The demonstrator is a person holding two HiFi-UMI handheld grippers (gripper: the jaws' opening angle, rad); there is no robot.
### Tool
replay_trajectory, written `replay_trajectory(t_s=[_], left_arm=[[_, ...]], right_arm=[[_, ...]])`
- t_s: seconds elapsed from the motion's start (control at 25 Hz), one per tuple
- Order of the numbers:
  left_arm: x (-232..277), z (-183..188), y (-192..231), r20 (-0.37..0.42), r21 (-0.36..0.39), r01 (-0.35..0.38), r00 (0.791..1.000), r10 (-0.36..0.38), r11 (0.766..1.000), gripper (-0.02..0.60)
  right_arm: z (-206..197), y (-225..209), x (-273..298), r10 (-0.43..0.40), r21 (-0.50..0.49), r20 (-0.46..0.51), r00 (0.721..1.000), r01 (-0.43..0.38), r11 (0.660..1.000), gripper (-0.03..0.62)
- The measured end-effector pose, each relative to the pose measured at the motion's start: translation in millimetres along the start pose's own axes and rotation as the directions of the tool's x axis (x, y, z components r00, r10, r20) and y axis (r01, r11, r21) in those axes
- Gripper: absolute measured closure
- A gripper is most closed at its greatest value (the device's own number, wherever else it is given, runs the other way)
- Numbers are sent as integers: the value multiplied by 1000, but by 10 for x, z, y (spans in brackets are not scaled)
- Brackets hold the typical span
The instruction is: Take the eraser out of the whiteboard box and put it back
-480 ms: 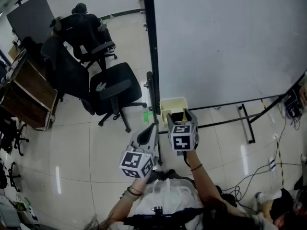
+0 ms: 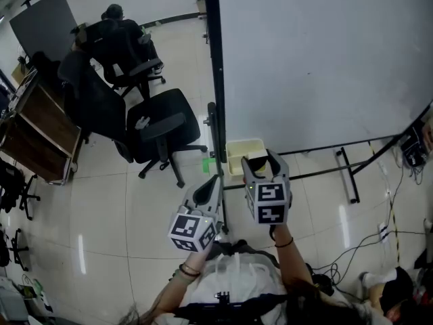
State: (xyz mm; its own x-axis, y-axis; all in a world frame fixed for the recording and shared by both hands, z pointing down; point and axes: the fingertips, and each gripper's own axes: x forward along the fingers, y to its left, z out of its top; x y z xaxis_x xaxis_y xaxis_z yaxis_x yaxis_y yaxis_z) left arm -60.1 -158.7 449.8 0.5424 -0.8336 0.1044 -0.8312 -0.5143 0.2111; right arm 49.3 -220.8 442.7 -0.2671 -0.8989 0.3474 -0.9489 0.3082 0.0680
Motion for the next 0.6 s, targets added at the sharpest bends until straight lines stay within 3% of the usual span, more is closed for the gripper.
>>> replay_trajectory(t_s=[0.24,0.36,0.6], left_arm=[[28,-56,-20,-35,22,6,999,-6,1000,597],[45,-79,-67,-69,79,14,998,-9,997,597],[65,4,-127,-3,34,31,1000,-31,999,597]], right_arm=[[547,-124,-428,-5,9,133,991,4,1000,310],[570,-128,-466,-5,4,134,991,5,1000,310],[511,-131,-443,-4,9,119,993,2,1000,309]])
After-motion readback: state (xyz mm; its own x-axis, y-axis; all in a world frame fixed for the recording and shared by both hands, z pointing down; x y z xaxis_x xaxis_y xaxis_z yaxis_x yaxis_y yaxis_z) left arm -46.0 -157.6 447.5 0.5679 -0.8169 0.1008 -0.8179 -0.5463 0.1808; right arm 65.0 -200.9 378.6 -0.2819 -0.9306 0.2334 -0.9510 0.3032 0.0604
